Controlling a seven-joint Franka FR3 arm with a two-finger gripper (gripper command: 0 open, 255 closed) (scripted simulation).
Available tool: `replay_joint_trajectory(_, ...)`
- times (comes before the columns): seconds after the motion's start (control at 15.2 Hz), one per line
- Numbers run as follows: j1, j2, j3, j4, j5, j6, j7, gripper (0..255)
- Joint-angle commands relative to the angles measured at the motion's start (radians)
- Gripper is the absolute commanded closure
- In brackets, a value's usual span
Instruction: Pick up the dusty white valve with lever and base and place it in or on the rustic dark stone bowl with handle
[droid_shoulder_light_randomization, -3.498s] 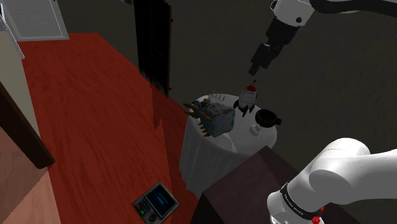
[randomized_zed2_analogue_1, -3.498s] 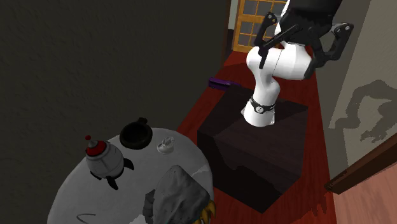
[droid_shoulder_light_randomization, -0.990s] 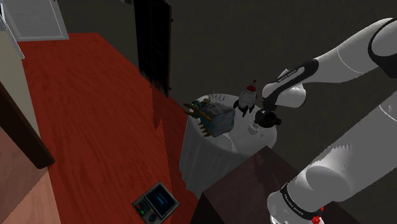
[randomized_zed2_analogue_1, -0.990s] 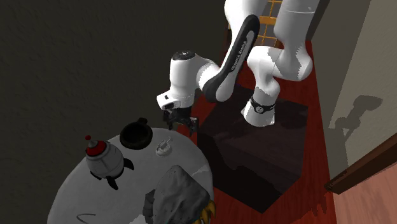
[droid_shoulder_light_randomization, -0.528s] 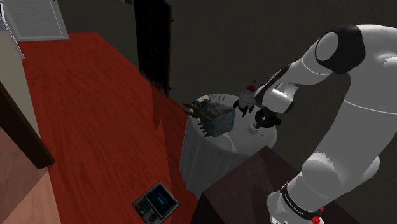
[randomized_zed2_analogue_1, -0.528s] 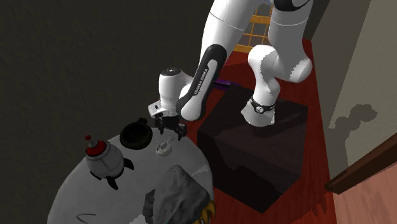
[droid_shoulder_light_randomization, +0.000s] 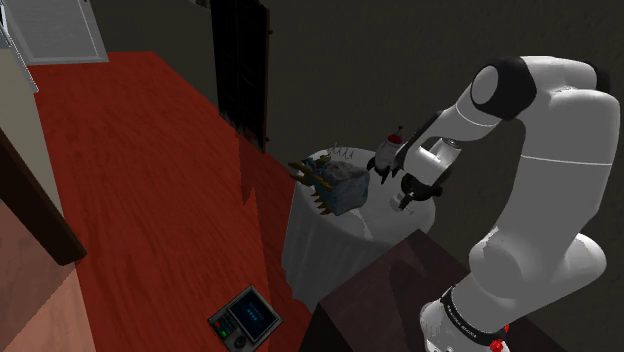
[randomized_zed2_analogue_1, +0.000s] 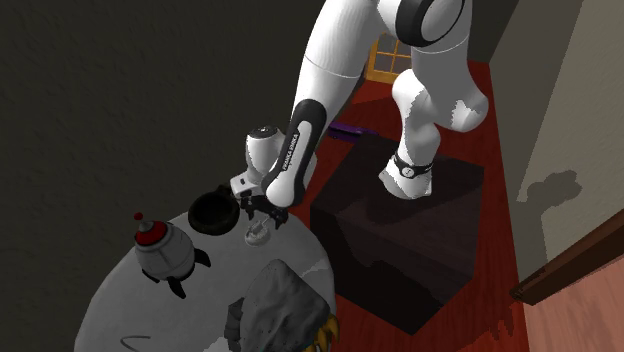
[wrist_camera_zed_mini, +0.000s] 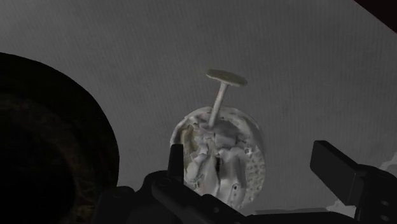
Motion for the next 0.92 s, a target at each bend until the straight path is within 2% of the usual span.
replay_joint_trajectory(0.0,-0.026,0.034,0.029,0.021,0.023,0.015,-0.022,0)
replay_joint_trajectory(0.53,-0.033,0.042,0.037,0.026,0.028,0.02,-0.027,0)
replay_joint_trajectory(0.59,-0.033,0.042,0.037,0.026,0.028,0.02,-0.027,255)
replay_joint_trajectory(0.86,-0.033,0.043,0.037,0.027,0.029,0.02,-0.027,255)
